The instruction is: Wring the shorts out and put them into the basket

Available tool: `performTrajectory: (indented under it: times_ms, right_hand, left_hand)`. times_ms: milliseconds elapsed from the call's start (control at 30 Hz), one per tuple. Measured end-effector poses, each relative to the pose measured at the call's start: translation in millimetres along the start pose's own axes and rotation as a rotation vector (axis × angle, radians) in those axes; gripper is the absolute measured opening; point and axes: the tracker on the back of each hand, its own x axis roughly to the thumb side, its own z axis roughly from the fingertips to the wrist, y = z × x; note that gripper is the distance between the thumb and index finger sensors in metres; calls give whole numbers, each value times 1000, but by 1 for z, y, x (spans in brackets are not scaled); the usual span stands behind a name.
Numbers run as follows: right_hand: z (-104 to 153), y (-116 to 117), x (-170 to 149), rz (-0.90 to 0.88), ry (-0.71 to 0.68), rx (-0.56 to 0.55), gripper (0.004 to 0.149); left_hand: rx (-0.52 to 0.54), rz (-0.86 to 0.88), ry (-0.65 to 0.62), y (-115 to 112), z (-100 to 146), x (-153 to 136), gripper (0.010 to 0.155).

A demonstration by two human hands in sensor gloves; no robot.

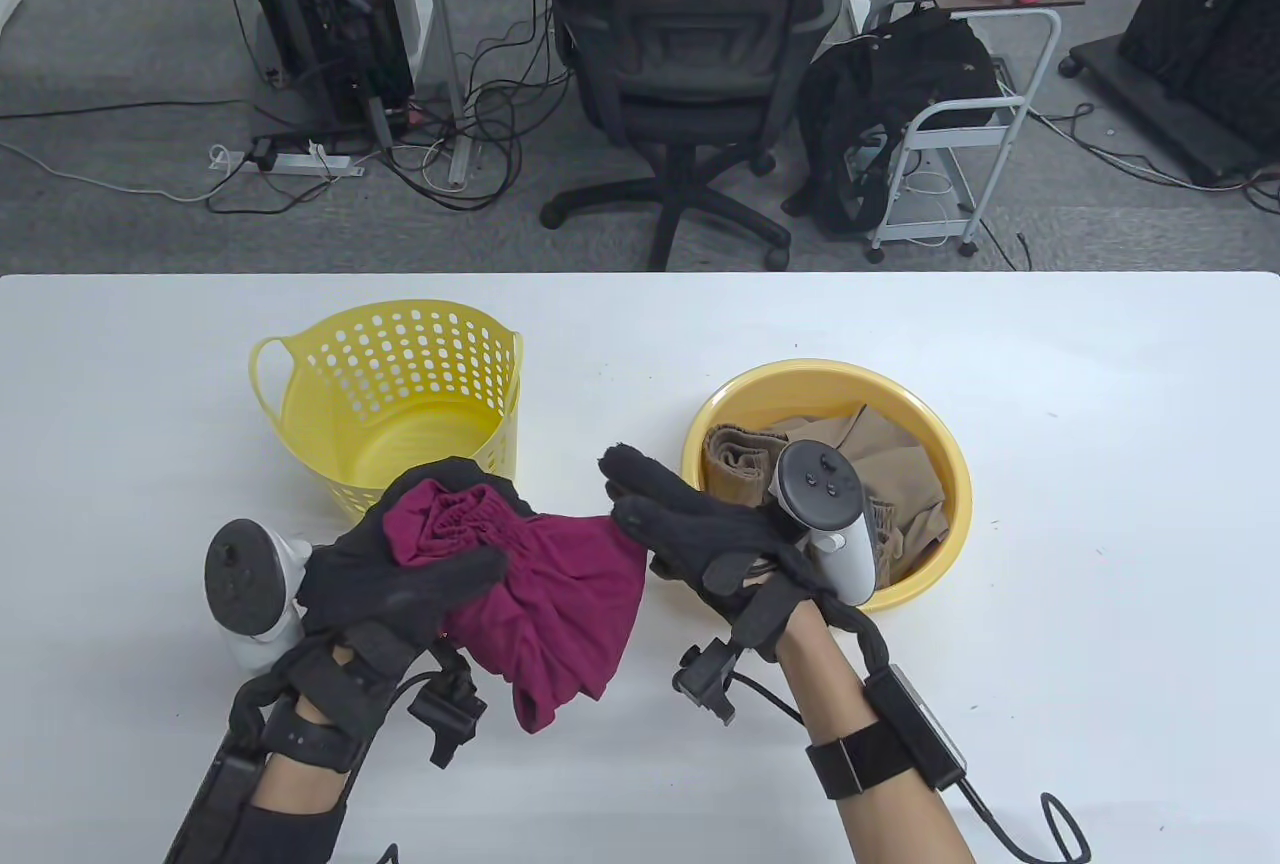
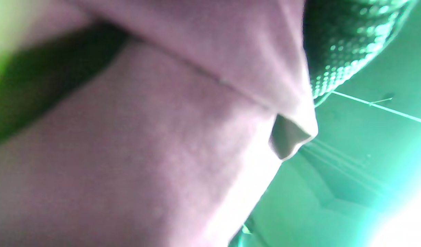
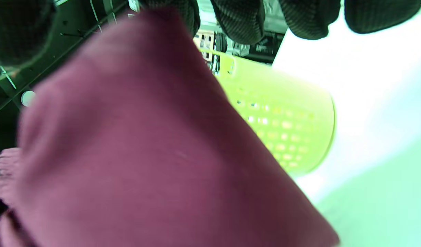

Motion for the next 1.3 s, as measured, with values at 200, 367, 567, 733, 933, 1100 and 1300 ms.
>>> performTrajectory:
  times_ms: [200, 367, 567, 733, 933, 1100, 1300]
  right_hand:
    - [-6, 17, -20, -149, 43, 185, 109]
    - [-8, 32, -27, -272, 20, 344, 118]
    - [-9, 48, -26, -351, 0, 472, 126]
    - [-9, 53, -25, -329, -3, 492, 131]
    - [-10, 52, -26, -271, 11, 483, 124]
    - [-11, 49, -26, -233, -2, 449, 115]
    - [-10, 45, -23, -156, -24, 367, 106]
  left_hand:
    - [-39, 127, -22, -6, -8, -9, 71]
    - [-45, 199, -6, -14, -12, -20, 70]
    - [-58, 224, 19, -21, -16, -33, 70]
    - [-57, 194, 36, -23, -17, -39, 70]
    - [-60, 173, 55, -24, -16, -43, 70]
    - [-53, 144, 62, -24, -15, -44, 70]
    - [-50, 128, 71, -27, -14, -46, 70]
